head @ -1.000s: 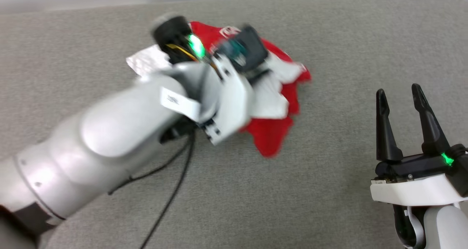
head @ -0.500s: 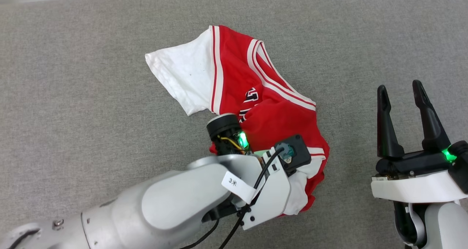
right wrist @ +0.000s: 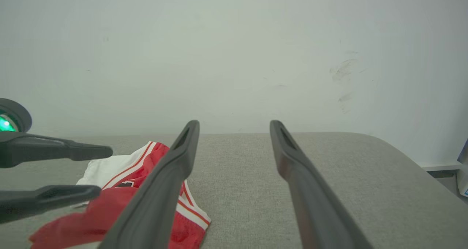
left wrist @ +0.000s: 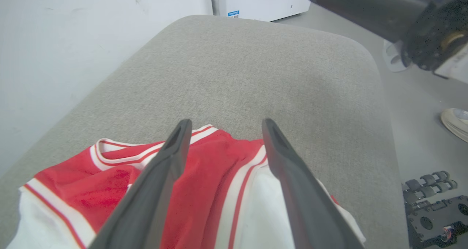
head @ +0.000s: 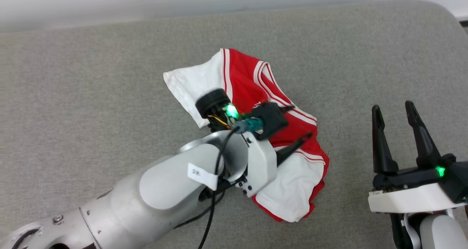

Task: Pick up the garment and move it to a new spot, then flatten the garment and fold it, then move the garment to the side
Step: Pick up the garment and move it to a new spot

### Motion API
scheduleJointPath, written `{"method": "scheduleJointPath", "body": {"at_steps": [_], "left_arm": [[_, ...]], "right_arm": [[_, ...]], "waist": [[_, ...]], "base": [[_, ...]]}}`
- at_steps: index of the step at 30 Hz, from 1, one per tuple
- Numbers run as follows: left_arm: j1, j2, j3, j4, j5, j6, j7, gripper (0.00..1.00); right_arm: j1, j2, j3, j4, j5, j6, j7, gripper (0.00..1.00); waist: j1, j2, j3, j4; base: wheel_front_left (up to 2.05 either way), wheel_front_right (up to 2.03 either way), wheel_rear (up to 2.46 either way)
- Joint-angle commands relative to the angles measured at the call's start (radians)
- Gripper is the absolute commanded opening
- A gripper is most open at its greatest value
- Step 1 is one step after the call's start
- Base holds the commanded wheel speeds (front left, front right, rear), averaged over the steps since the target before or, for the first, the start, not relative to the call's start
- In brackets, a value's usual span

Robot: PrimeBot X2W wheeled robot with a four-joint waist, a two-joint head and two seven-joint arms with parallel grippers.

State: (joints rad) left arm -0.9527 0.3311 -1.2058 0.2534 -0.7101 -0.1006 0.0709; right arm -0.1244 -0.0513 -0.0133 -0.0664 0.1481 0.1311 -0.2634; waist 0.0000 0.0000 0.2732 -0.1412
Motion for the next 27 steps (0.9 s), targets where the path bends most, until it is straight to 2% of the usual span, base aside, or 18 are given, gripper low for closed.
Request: {"method": "scheduleJointPath", "body": {"at_steps": [1,8,12,17,20,24,27], "left_arm": [[0.020,-0.001,0.024,0.015,0.016,0.033,-0.059,1.00],[0.124,0.041,0.091,0.048,0.065,0.196,-0.254,1.00],[0.205,0.076,0.143,0.048,0.069,0.296,-0.312,1.00],[0.315,0.118,0.238,-0.002,0.089,0.408,-0.336,1.00],[0.390,0.145,0.325,-0.071,0.136,0.466,-0.337,1.00],[0.513,0.161,0.469,-0.163,0.197,0.532,-0.336,1.00],[0.617,0.163,0.570,-0.217,0.245,0.563,-0.336,1.00]], "right_arm": [[0.021,0.002,-0.001,0.006,-0.007,-0.001,-0.002,1.00],[0.077,0.002,-0.010,0.025,-0.022,-0.001,-0.002,1.00],[0.103,0.002,-0.010,0.036,-0.029,-0.001,-0.002,1.00],[0.128,0.002,-0.014,0.046,-0.035,-0.001,-0.002,1.00],[0.136,0.002,-0.018,0.050,-0.035,-0.001,-0.002,1.00],[0.150,0.002,-0.017,0.056,-0.035,-0.001,-0.002,1.00],[0.154,0.002,-0.016,0.058,-0.035,-0.001,-0.002,1.00]], "waist": [[0.0000,0.0000,-0.049,0.021],[0.0000,0.0000,-0.129,0.063],[0.0000,0.0000,-0.163,0.087],[0.0000,0.0000,-0.196,0.113],[0.0000,0.0000,-0.211,0.127],[0.0000,0.0000,-0.228,0.138],[0.0000,0.0000,-0.239,0.142]], "base": [[0.00,0.00,0.00],[0.00,0.00,0.00],[0.00,0.00,0.00],[0.00,0.00,0.00],[0.00,0.00,0.00],[0.00,0.00,0.00],[0.00,0.00,0.00]]}}
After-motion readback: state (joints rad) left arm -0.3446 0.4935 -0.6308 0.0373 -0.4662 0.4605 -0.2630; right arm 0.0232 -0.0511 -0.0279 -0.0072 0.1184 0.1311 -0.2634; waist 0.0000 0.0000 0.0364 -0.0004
